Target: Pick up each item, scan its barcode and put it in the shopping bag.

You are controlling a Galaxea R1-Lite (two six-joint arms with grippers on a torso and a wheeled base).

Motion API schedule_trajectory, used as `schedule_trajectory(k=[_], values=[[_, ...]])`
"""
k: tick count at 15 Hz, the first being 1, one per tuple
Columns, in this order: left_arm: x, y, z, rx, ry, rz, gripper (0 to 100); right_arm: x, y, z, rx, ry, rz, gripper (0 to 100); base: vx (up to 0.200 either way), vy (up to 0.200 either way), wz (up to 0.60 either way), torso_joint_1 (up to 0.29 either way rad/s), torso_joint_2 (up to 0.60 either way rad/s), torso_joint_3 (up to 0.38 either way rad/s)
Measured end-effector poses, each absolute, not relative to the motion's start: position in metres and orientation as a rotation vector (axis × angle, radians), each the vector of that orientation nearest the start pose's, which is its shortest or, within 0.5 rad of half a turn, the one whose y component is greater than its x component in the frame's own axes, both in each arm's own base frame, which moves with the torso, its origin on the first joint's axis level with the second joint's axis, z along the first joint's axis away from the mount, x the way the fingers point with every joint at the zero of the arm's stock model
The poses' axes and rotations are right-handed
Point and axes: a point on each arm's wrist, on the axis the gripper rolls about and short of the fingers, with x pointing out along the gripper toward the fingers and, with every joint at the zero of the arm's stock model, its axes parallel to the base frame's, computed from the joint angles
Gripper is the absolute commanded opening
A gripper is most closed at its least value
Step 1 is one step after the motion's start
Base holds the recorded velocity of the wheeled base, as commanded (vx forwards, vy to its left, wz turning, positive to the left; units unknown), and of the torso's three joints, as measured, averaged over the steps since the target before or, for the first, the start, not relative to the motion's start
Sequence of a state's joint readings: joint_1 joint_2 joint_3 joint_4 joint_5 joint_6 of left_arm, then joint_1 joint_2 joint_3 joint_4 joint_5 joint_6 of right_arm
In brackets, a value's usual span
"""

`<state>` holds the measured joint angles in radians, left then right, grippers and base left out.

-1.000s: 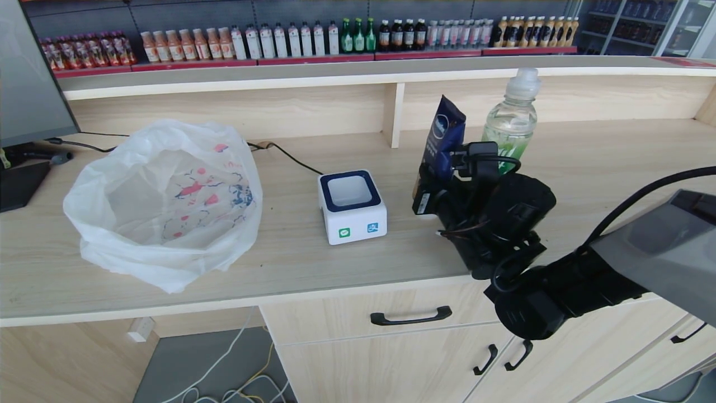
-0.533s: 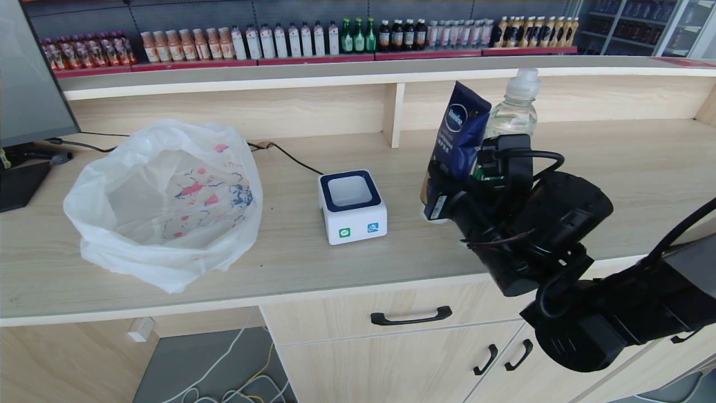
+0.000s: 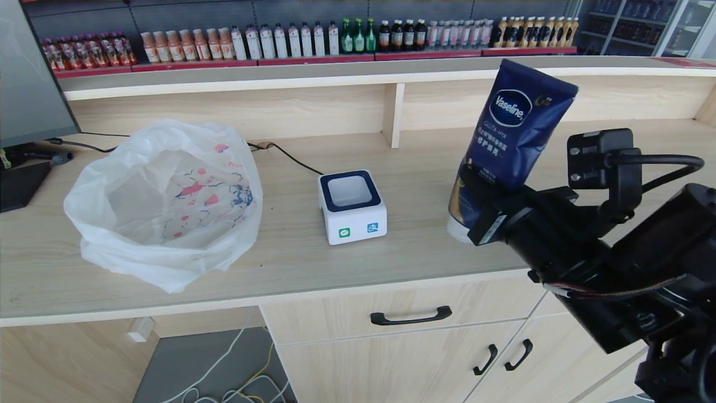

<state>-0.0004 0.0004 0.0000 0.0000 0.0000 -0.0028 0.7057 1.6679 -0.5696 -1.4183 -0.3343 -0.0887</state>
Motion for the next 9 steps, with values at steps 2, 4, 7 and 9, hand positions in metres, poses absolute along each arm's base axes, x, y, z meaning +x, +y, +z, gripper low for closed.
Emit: schedule_trajectory(k=[2,4,7,9], values=[[-0.023,0.0,0.075,-0.003,0.0,0.0,100,0.192,0.161,0.209,0.072,-0.288,0.379,0,0.0,0.0,0.0,0.0,0.0,0.0],[-0.023,0.0,0.075,-0.003,0.0,0.0,100,0.178,0.155,0.21,0.077,-0.292,0.401,0,0.0,0.0,0.0,0.0,0.0,0.0],[-0.023,0.0,0.075,-0.003,0.0,0.0,100,0.163,0.151,0.209,0.08,-0.288,0.434,0,0.0,0.0,0.0,0.0,0.0,0.0],[-0.023,0.0,0.075,-0.003,0.0,0.0,100,0.153,0.154,0.207,0.086,-0.278,0.483,0,0.0,0.0,0.0,0.0,0.0,0.0]])
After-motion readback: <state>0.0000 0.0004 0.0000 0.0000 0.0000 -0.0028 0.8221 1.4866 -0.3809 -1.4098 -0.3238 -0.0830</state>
